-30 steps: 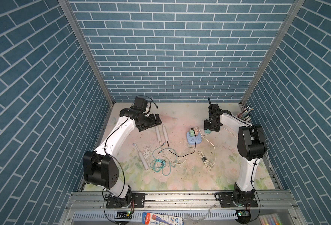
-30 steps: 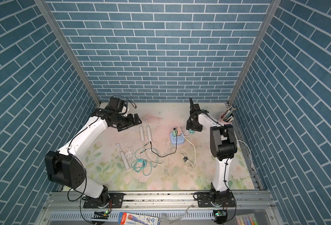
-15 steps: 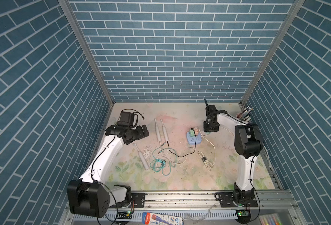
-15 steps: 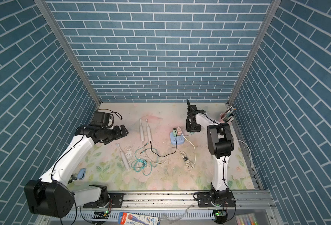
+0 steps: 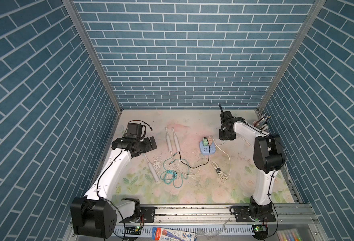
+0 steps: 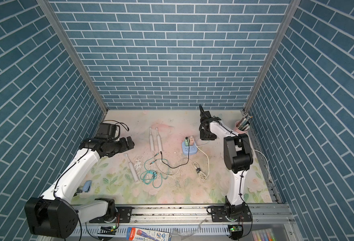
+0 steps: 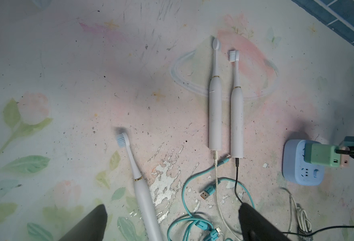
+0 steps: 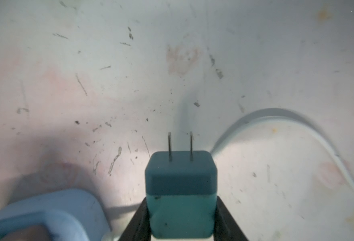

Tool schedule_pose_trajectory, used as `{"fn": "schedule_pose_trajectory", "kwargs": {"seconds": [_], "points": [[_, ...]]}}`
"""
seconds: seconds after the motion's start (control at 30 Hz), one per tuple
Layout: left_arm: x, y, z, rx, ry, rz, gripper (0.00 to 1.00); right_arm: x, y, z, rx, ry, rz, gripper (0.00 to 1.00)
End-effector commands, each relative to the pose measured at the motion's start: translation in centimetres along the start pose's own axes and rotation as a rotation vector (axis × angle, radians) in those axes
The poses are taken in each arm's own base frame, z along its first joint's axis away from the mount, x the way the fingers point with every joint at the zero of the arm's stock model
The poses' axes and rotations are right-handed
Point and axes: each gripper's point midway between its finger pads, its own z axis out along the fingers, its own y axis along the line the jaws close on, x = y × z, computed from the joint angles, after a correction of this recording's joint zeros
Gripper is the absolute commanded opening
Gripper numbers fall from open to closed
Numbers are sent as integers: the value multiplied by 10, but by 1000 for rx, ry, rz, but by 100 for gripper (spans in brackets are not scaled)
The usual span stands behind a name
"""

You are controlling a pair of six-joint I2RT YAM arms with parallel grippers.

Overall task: Charge the electric toothbrush
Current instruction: Pick up the plug from the center of the board, then place the plug at the center of the board.

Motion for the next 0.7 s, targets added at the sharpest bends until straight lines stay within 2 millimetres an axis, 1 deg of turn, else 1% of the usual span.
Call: {"fn": "schedule_pose_trajectory", "kwargs": {"seconds": [0.0, 0.07, 0.1, 0.13, 0.2, 0.23, 0.33, 0.4, 0.5, 0.6, 0.67], "points": [[-2, 8, -1, -22, -16, -6, 100, -10, -13, -70, 24, -116, 27, 0], [-2, 12, -2, -38, -19, -20, 100, -1, -6, -100, 5, -150, 6, 0], [-2, 14, -3, -46, -21, -24, 99, 5, 1, -113, -15, -163, -6, 0], [-1, 16, -4, -55, -22, -29, 100, 15, 10, -127, -40, -176, -24, 0], [-1, 20, -5, -79, -24, -45, 99, 39, 35, -150, -101, -200, -68, 0], [-2, 22, -6, -88, -25, -53, 100, 54, 48, -160, -132, -202, -86, 0], [-2, 27, -7, -101, -26, -80, 100, 96, 81, -180, -220, -200, -106, 0], [-2, 28, -6, -101, -20, -96, 99, 125, 103, -183, -275, -167, -133, 0], [-2, 30, -6, -104, -13, -111, 100, 161, 123, -176, -243, -138, -188, 0], [-2, 31, -6, -103, -16, -113, 99, 194, 144, -157, -251, -80, -186, 0], [-2, 31, -7, -101, -20, -115, 99, 211, 156, -140, -280, -40, -127, 0]]}}
